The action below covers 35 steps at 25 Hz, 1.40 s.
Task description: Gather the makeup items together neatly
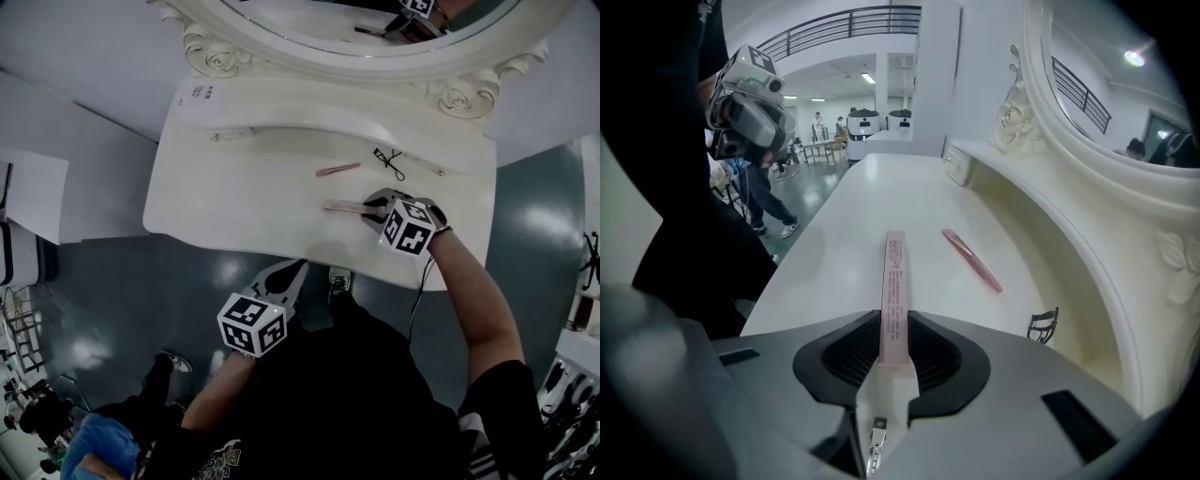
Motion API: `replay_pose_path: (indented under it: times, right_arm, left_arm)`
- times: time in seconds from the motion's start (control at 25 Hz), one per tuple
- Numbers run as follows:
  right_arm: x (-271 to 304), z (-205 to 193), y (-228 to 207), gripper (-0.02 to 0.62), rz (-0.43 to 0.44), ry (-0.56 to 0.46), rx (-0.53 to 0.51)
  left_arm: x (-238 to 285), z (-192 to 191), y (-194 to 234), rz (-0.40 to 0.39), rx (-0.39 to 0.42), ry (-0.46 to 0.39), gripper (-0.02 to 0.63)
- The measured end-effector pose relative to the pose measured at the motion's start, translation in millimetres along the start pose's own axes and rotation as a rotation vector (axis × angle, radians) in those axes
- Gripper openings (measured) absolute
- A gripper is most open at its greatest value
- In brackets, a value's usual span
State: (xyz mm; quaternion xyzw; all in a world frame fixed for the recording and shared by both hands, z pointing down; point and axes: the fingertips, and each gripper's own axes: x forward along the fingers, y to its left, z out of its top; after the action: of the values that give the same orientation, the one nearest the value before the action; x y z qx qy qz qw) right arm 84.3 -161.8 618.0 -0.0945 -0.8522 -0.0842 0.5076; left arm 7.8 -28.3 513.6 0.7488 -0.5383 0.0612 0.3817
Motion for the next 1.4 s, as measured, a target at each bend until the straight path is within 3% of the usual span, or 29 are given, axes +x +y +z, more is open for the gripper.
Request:
replay_pose_path:
  times: [0.96, 1.04, 1.28, 1.4]
  right_arm:
    - [1, -3, -1, 0.106, -0.045, 0.024, 0.056]
    - [-1, -3, -1, 0.136, -0.059, 0.013, 0.058]
    - [-42, 10, -10, 0.166, -0.168, -0.091, 0.133]
    - [-91, 18, -27, 0.138, -0.307, -0.239, 0.291]
  left_arm:
    - [-22, -9, 1, 0.000, 0.013, 0.002, 0.008]
    - [-25, -9, 1, -0.003, 0.017, 0.002, 0.008]
    - [-34, -3, -2, -0.027, 0.050, -0.001, 0.008]
    - [-39, 2, -4, -0.054, 0.075, -0.002, 0.008]
